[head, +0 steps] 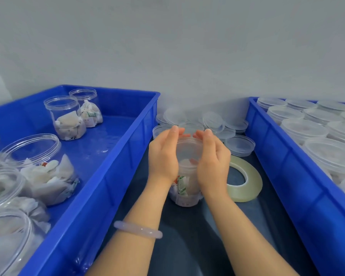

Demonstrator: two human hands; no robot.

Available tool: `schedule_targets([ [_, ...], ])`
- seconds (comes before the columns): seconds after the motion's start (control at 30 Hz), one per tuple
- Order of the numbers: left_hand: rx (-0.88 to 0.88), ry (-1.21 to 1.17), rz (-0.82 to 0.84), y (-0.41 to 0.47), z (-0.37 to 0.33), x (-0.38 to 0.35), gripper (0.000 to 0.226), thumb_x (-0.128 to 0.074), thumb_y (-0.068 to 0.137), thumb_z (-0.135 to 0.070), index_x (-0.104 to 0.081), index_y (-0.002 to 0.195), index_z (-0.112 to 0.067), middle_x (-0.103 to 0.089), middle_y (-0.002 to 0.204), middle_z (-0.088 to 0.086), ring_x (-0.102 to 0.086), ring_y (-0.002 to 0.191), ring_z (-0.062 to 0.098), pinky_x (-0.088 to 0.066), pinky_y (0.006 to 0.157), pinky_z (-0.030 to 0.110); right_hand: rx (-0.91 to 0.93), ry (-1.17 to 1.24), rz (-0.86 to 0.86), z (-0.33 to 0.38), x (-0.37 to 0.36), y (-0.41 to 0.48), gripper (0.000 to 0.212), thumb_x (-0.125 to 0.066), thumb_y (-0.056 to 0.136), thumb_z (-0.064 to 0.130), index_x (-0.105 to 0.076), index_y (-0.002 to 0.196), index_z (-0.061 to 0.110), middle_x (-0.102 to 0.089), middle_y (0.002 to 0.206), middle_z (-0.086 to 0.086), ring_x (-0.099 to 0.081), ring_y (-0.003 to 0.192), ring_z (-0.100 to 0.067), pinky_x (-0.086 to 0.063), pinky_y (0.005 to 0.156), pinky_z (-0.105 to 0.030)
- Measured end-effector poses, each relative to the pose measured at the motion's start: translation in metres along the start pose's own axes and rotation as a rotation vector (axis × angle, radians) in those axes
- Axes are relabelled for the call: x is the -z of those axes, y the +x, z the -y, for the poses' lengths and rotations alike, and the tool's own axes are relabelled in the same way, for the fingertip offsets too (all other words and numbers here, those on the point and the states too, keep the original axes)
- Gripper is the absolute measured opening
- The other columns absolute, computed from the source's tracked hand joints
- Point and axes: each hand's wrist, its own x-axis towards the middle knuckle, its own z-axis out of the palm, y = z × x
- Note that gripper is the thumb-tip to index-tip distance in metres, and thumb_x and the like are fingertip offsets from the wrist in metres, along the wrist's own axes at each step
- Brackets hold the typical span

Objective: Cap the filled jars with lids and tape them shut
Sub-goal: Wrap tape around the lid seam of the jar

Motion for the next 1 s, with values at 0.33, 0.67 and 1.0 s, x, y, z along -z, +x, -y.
schedule_targets([
  [0.33,0.271,-0.019,0.283,0.015,-0.013,0.010,0.044,-0.052,0.073,-0.058,-0.065,0.093,-0.021,-0.066,0.094,-0.001,-0.063,0.094,0.017,-0.048,0.084,0.033,-0.098,-0.066,0.155,-0.002,0.007,0.006,0.037,-0.045,0.099,0.024,-0.052,0.135,0.017,-0.052,0.134,0.010,-0.049,0.117,0.002,-0.040,0.093,-0.008],
  [0.67,-0.045,0.001,0.060,-0.005,0.004,0.004,0.035,-0.048,0.085,-0.024,-0.072,0.095,-0.002,-0.073,0.095,0.006,-0.067,0.094,0.015,-0.052,0.080,0.023,-0.082,-0.031,0.085,0.010,0.000,0.000,0.034,-0.051,0.095,0.037,-0.067,0.106,0.009,-0.065,0.090,0.013,-0.058,0.076,0.011,-0.041,0.066,-0.002],
  [1.0,0.116,-0.050,0.113,-0.009,0.000,0.009,0.036,-0.052,0.080,-0.047,-0.072,0.094,-0.020,-0.073,0.101,0.003,-0.066,0.102,0.019,-0.050,0.094,0.041,-0.094,-0.010,0.174,0.007,0.007,-0.005,0.030,-0.055,0.095,0.018,-0.057,0.124,0.013,-0.058,0.107,0.015,-0.055,0.081,0.023,-0.041,0.058,0.000],
])
